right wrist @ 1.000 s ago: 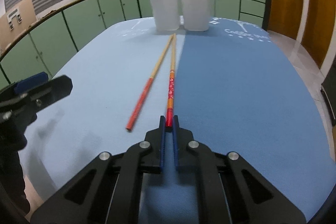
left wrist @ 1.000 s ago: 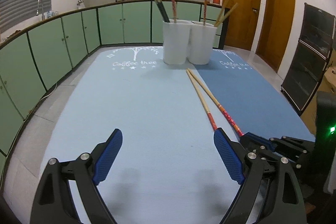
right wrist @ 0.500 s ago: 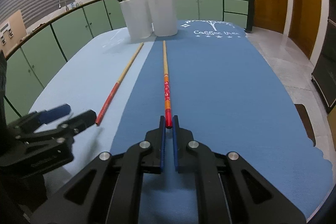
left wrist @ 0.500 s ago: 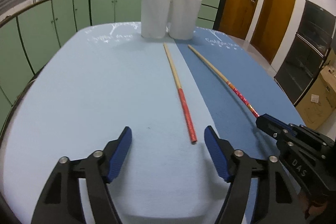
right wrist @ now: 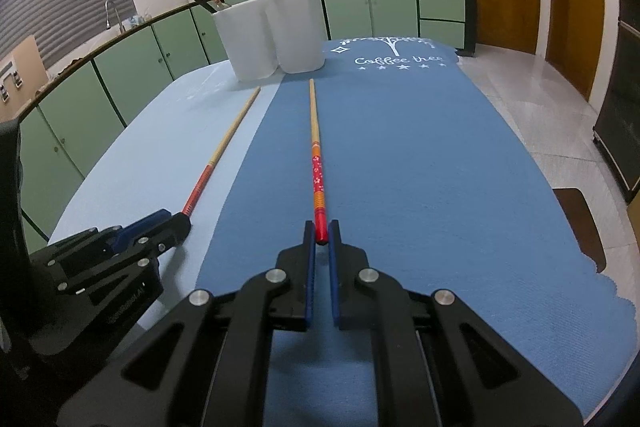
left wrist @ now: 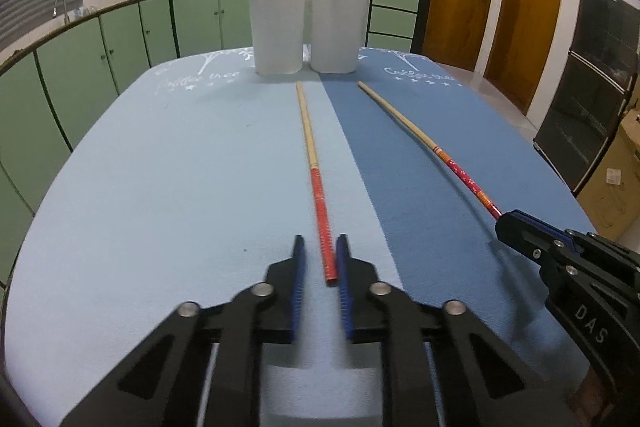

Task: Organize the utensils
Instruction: 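Grasp red-patterned chopstick with right tool while left tool grasps another red-patterned chopstick, then lift both red-patterned chopsticks and lower them into the white holder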

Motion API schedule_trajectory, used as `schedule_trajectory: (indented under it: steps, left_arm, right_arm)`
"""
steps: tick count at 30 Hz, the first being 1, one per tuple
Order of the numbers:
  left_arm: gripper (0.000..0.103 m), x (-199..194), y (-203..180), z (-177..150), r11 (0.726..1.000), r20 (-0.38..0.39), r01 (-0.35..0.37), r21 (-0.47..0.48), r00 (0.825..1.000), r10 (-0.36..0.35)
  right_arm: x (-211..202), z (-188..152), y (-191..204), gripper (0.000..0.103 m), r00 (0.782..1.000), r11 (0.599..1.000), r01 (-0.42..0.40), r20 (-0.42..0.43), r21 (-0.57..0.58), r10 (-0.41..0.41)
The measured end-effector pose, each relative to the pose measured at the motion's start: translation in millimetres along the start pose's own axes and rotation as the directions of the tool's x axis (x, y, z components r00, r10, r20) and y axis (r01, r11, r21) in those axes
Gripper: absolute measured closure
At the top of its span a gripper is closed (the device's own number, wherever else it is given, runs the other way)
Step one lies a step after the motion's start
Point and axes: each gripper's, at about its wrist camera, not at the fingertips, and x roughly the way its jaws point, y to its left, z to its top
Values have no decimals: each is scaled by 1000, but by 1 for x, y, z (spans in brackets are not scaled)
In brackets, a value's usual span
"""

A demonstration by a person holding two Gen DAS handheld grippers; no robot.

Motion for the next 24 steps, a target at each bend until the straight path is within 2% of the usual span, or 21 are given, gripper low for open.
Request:
schedule_trajectory:
  steps: [8,15,24]
  left_arm:
    - [98,-10,2,4,1000,19,-3,-4,1000,3]
    - [98,-47,-4,24,998,112,-12,56,994,6]
    - [98,-85,5,65,999,226,10,50,974,-21]
  right_arm:
    - [-5,4,-1,98,1000,1000,6,14,-7,-6]
    - [-26,21,2,98,997,1000,1,73,-23,0]
    - [-61,57,-3,98,987,1000,-30,156,-6,31]
